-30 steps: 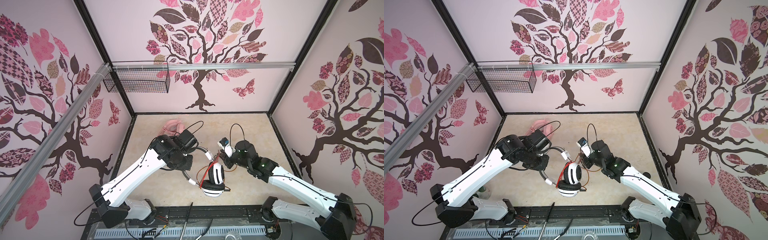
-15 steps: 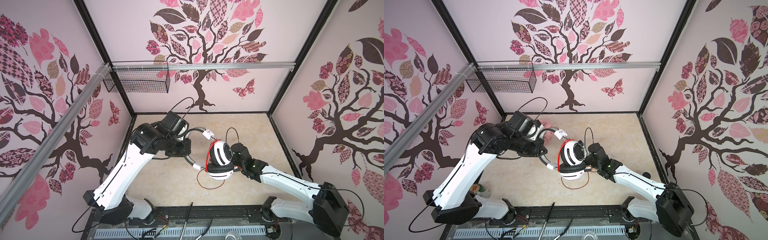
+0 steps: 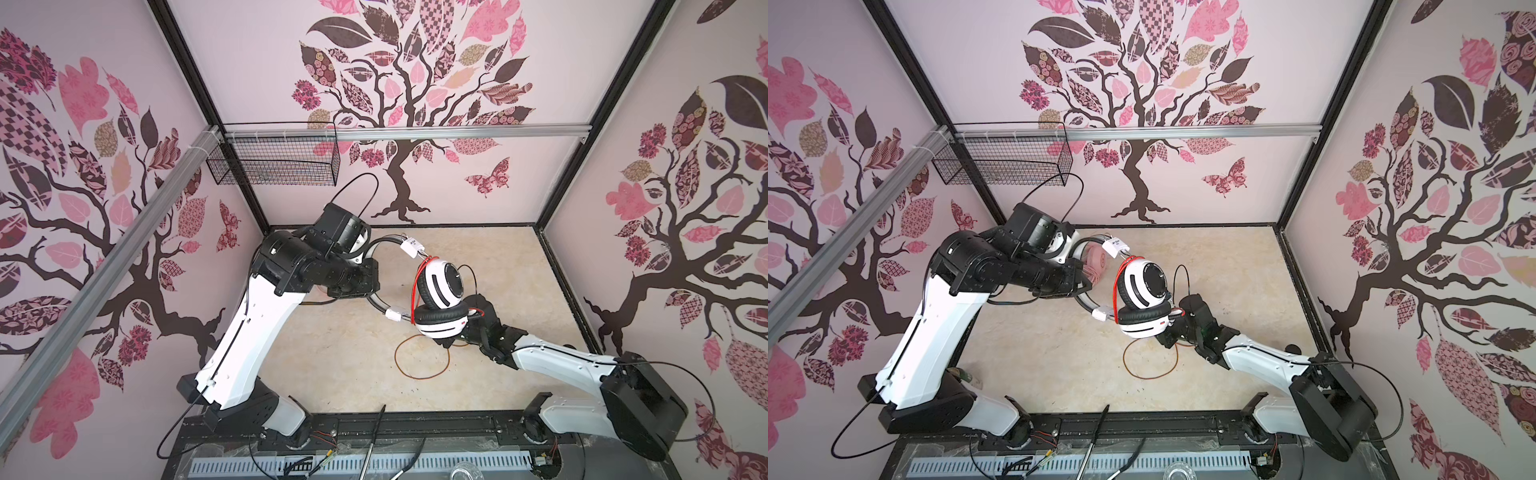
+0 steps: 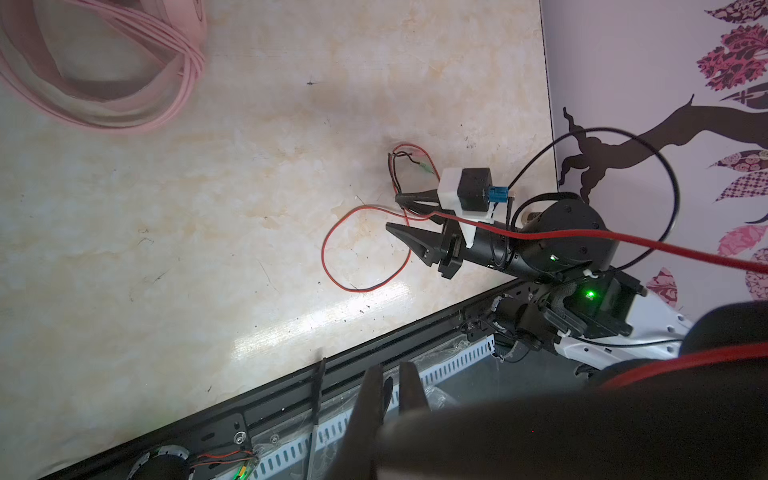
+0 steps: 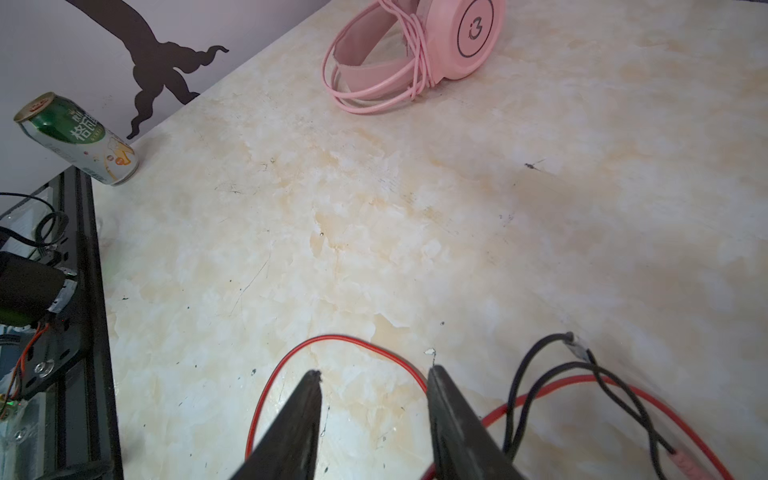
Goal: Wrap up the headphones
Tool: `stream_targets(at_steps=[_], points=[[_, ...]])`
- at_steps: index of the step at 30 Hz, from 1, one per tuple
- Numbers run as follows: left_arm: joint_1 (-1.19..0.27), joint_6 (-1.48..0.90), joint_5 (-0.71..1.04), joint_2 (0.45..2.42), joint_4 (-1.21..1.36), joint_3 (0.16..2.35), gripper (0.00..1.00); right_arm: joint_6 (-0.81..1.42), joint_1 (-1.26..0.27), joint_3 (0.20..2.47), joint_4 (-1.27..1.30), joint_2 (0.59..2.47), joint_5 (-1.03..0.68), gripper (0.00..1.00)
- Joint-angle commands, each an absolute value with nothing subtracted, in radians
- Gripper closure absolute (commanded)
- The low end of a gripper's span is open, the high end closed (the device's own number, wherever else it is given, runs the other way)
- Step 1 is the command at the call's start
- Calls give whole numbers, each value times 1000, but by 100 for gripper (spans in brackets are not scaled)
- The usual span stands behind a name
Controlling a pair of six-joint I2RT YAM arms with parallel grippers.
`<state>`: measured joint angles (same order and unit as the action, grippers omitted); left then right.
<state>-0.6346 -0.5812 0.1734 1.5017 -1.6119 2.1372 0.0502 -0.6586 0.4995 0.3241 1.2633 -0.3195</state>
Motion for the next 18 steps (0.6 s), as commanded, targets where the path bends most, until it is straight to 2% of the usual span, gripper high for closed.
stream_targets(at_steps=[1,7,8,10,14,15,18], points=[[-608,-588,232,1493,-1577,2167,100,76,-651,449,466,1257,-372,54],[-604,-588,233,1495,-1575,2165,100,93,-648,388,596,1247,-415,54],[-603,-590,235,1496,-1575,2166,100,95,-648,382,614,1247,-423,58],[-603,-591,234,1498,-1575,2165,100,95,-649,375,635,1247,-442,74],[-603,-592,232,1500,-1575,2166,100,97,-648,364,661,1246,-465,96],[-601,-592,230,1502,-1575,2167,100,95,-649,364,661,1246,-466,100],[-592,-596,229,1508,-1575,2174,100,97,-648,358,660,1243,-471,100]])
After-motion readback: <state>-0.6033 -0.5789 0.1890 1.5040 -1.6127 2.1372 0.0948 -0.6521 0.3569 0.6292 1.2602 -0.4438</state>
